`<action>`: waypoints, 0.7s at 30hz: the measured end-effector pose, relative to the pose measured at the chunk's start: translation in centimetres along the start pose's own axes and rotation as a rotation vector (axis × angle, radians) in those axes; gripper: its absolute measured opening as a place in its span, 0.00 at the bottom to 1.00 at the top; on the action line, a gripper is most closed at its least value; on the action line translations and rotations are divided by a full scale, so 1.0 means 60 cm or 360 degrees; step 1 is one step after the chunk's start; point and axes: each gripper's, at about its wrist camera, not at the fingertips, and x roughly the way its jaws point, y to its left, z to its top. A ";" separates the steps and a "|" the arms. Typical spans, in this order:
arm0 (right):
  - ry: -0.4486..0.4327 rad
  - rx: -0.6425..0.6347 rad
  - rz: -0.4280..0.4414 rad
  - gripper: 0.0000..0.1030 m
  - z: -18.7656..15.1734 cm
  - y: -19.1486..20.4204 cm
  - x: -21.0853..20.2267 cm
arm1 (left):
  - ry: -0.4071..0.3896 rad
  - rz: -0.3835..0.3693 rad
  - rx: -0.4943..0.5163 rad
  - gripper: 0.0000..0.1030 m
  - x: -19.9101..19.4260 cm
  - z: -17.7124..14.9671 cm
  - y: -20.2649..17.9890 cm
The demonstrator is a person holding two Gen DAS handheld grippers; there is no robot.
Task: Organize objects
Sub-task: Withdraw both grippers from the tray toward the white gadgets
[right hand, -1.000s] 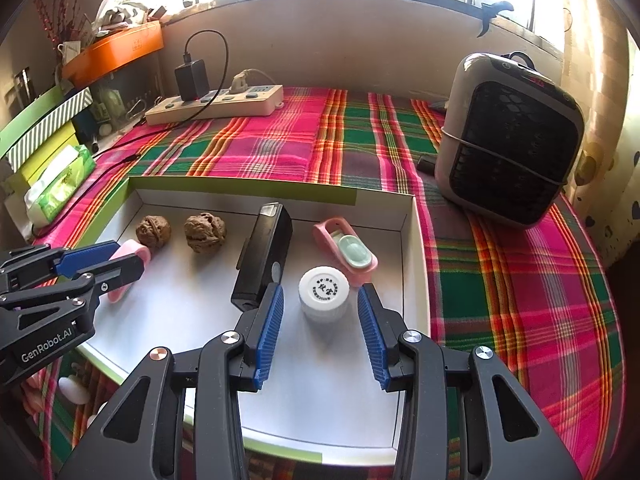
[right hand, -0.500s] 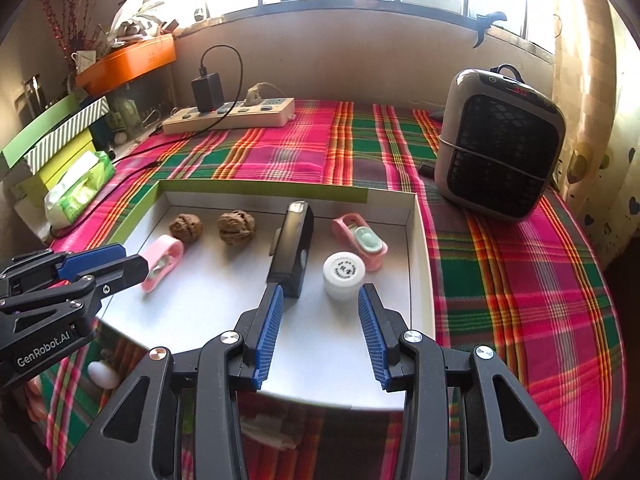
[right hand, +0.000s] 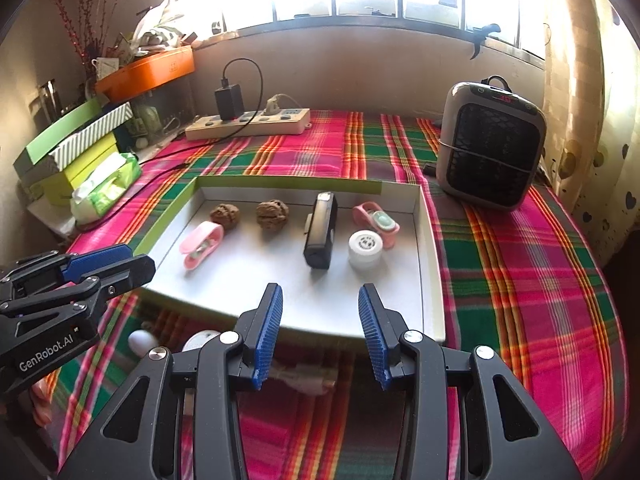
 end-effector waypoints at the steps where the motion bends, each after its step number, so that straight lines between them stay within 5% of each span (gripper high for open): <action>1: -0.0005 -0.0001 0.0000 0.40 -0.004 0.001 -0.005 | -0.0005 -0.0004 -0.0011 0.28 -0.005 -0.004 0.004; 11: -0.0034 0.0043 0.0002 0.40 -0.051 0.020 -0.042 | 0.0004 -0.0067 -0.0029 0.30 -0.030 -0.054 0.038; 21: -0.0005 0.0127 0.0020 0.40 -0.086 0.034 -0.053 | 0.0076 -0.0256 0.0020 0.36 -0.007 -0.073 0.038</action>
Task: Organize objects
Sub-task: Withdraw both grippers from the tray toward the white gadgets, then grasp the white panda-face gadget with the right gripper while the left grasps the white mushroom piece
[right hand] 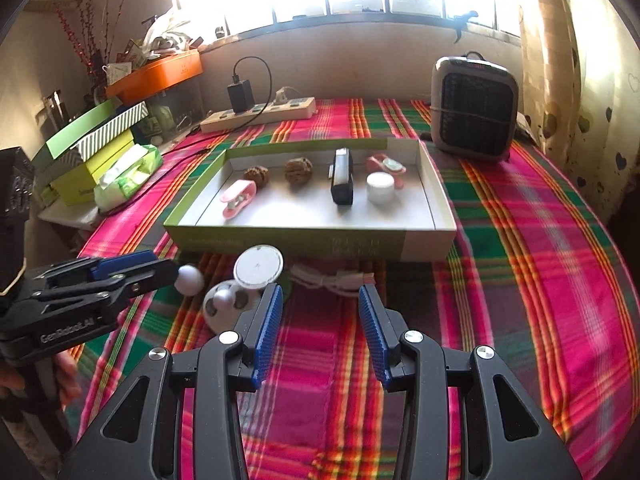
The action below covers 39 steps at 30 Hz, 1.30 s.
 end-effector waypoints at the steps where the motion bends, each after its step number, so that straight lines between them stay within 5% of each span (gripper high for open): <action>1: 0.0009 -0.0001 -0.0001 0.40 -0.001 0.002 0.001 | 0.0020 -0.0015 0.0011 0.36 0.008 0.001 -0.001; 11: 0.0044 0.0000 -0.0041 0.42 -0.009 0.017 0.000 | 0.0124 -0.0013 0.0039 0.36 0.041 0.003 -0.003; 21: 0.0103 -0.0048 -0.0006 0.45 -0.011 0.047 0.015 | 0.0097 -0.0066 -0.0001 0.34 0.042 0.005 0.012; 39: 0.0193 -0.0134 0.0147 0.51 -0.006 0.089 0.061 | 0.0023 0.0010 -0.0073 0.29 0.034 0.000 0.043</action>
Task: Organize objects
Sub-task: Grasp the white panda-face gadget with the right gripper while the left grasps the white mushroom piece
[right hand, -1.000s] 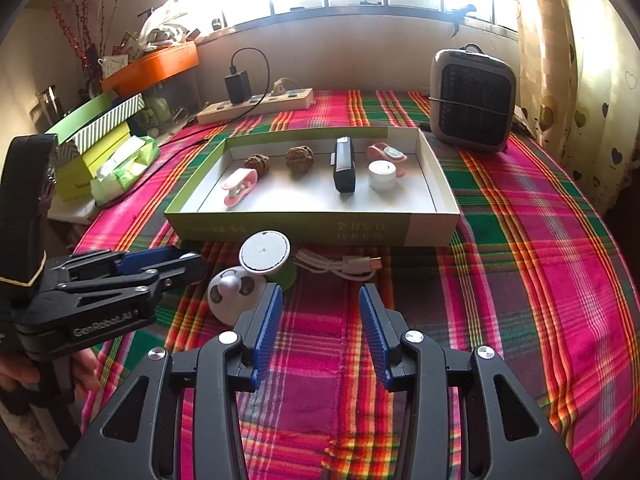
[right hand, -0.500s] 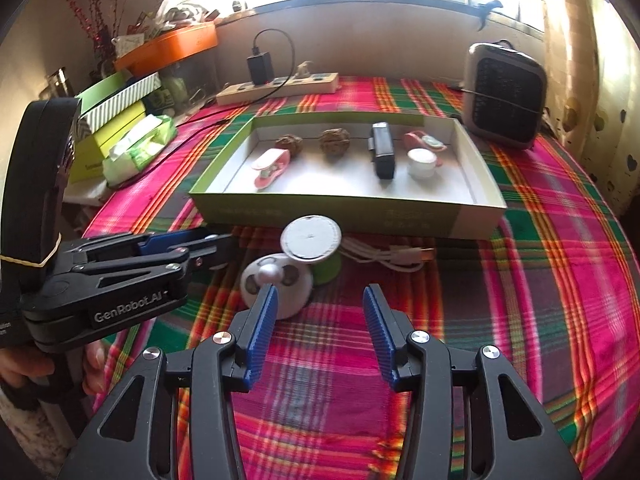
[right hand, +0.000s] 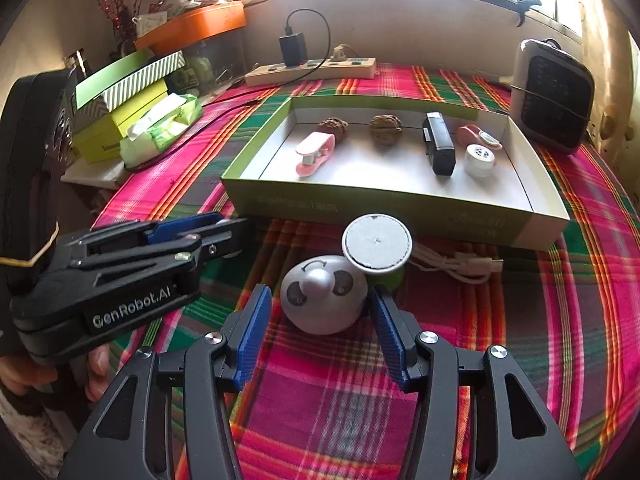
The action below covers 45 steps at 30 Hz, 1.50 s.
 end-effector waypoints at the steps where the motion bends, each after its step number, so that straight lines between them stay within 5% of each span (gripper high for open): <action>1: 0.0002 0.0006 -0.0004 0.51 0.001 -0.001 0.001 | -0.0001 -0.0003 -0.0005 0.29 0.000 0.000 0.000; 45: -0.0040 0.0023 0.0037 0.48 -0.013 -0.024 -0.024 | -0.0027 0.0146 0.0066 0.29 -0.020 -0.017 -0.025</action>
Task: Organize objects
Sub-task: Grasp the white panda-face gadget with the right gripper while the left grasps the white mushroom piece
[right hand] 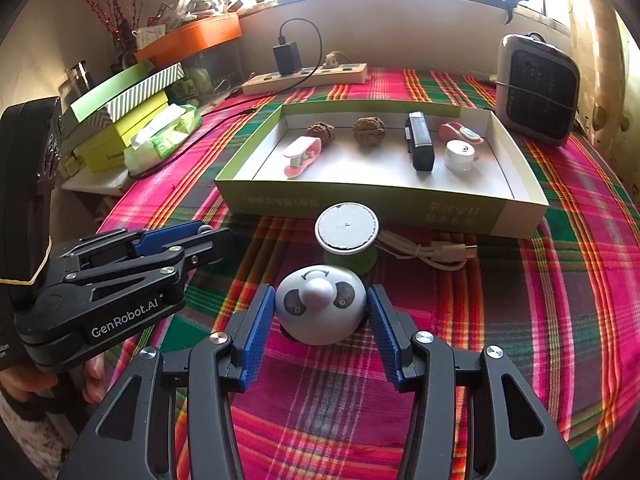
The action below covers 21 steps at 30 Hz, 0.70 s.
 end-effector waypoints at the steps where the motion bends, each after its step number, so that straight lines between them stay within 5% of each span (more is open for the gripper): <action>1: -0.0003 -0.0002 0.0000 0.48 0.000 0.000 -0.001 | -0.0004 0.0005 0.0004 0.29 -0.002 0.000 -0.001; 21: -0.0073 0.0009 0.0010 0.48 0.005 -0.023 -0.032 | -0.0066 -0.0012 0.0040 0.29 -0.029 0.010 -0.026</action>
